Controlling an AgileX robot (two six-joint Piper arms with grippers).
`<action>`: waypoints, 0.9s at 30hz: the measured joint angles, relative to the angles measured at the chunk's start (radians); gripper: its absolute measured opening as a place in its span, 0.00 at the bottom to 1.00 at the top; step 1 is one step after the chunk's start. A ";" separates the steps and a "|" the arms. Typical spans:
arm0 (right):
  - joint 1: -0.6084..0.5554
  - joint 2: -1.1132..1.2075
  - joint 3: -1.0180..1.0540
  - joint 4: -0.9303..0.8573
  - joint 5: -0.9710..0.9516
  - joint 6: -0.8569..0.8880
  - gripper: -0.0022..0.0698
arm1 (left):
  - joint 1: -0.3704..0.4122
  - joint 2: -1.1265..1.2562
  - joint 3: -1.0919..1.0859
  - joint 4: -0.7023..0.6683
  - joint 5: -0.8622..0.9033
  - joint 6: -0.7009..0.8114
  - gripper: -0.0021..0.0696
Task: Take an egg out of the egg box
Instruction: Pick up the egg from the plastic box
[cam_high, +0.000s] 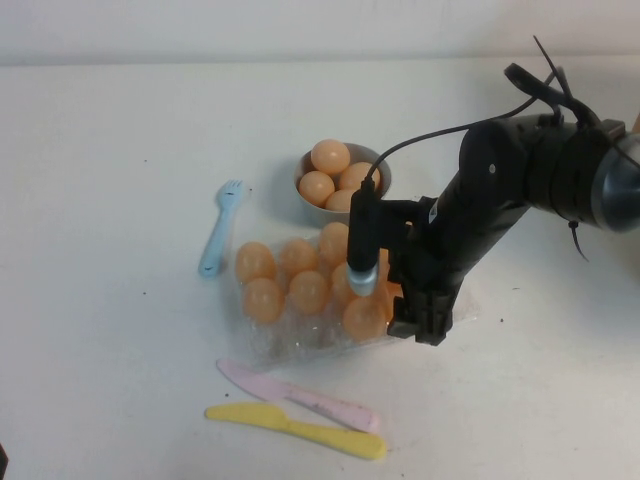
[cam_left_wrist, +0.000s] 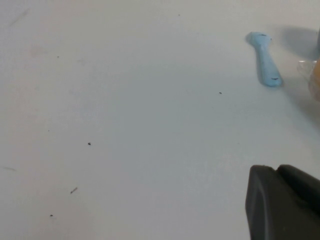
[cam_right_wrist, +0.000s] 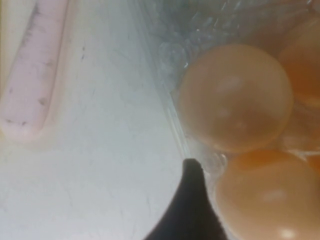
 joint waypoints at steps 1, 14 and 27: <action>0.000 0.000 0.000 -0.007 0.003 0.000 0.72 | 0.000 0.000 0.000 0.000 0.000 0.000 0.02; 0.000 -0.066 -0.034 -0.039 0.040 0.000 0.72 | 0.000 0.000 0.000 0.000 0.000 0.000 0.02; 0.000 -0.064 -0.033 -0.052 0.063 -0.028 0.72 | 0.000 0.000 0.000 0.000 0.000 0.000 0.02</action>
